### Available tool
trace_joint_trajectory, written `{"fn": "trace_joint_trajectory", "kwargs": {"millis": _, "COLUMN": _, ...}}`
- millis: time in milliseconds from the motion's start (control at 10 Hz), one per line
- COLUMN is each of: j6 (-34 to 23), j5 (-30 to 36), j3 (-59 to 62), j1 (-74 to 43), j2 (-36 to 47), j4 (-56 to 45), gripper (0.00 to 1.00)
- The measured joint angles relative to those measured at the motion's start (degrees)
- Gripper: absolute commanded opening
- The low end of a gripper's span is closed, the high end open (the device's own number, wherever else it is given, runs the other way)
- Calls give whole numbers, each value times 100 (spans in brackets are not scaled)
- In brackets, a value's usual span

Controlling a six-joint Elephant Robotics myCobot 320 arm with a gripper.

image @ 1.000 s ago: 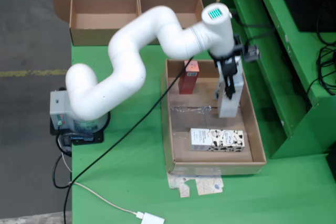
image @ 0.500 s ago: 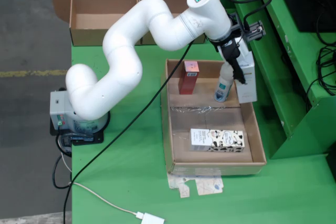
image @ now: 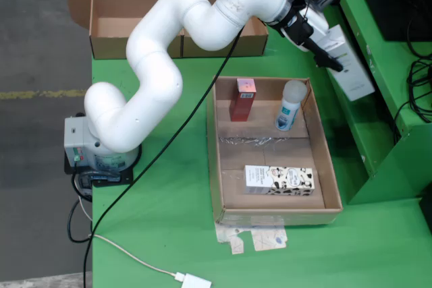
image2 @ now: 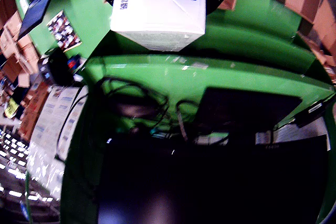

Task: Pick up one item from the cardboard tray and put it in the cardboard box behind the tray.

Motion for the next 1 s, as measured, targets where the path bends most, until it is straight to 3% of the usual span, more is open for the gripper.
{"fn": "trace_joint_trajectory", "kwargs": {"millis": 200, "j6": -79, "j5": -536, "j3": 0, "j1": 79, "j2": -27, "j4": 545, "gripper": 0}}
{"fn": "trace_joint_trajectory", "kwargs": {"millis": 600, "j6": 255, "j5": -176, "j3": 0, "j1": 114, "j2": 448, "j4": 351, "gripper": 0}}
{"fn": "trace_joint_trajectory", "kwargs": {"millis": 1000, "j6": 615, "j5": 237, "j3": 9, "j1": 1037, "j2": 1063, "j4": -649, "gripper": 0}}
